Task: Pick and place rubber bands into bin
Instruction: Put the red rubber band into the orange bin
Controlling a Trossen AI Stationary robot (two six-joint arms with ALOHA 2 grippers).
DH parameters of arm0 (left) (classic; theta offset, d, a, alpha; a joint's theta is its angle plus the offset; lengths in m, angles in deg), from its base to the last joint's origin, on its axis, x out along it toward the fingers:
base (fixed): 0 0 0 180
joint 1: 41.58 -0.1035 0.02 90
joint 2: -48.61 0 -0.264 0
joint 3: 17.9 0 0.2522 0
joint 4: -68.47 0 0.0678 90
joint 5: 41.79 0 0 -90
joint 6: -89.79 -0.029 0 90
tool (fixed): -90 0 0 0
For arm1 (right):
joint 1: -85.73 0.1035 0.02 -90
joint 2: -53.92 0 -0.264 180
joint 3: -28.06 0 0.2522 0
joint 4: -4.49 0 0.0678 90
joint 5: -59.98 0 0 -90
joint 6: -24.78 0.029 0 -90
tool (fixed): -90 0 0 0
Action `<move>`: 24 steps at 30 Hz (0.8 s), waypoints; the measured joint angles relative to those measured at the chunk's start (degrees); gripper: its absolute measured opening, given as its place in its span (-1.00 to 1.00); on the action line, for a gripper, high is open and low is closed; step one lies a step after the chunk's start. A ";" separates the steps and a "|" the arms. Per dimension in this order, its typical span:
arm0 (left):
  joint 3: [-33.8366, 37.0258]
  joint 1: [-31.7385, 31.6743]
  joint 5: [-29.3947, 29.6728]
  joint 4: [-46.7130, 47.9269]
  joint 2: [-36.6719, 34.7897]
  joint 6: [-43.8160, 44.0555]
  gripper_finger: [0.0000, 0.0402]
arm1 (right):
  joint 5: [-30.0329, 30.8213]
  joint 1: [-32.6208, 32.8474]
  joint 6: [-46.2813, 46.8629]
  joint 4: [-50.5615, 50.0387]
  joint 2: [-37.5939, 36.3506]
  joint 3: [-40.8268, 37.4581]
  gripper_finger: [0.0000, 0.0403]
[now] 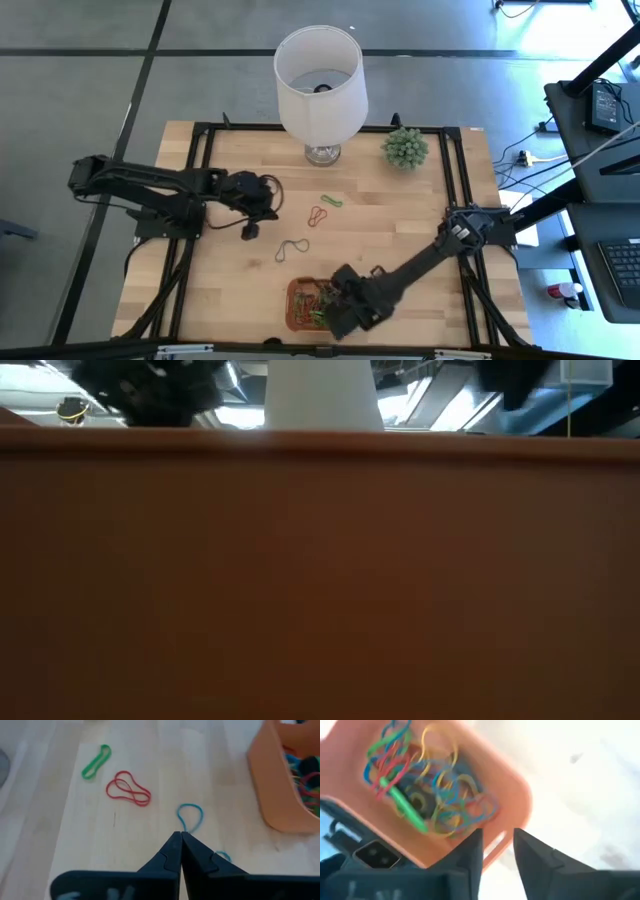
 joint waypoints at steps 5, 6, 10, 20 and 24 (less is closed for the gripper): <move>-7.38 0.00 2.03 -0.02 12.13 -0.07 -0.98 | -0.02 -4.48 -7.86 -0.52 -0.34 0.00 -0.74; -8.96 0.00 2.07 0.06 14.44 -0.06 -0.97 | 0.00 -5.39 -8.61 -0.54 -0.34 0.00 -0.79; -16.61 -0.04 2.71 2.71 23.47 -3.03 -0.92 | 0.23 -7.97 -9.93 -0.05 -0.74 -0.09 -0.97; -29.25 -2.41 8.62 6.18 40.55 -2.46 -0.49 | 0.20 -7.74 -2.39 2.87 -1.26 -0.05 -0.87; -29.38 -3.10 8.21 6.11 44.67 -0.71 -0.31 | 0.18 -6.72 -0.70 2.85 -1.26 -0.05 -0.92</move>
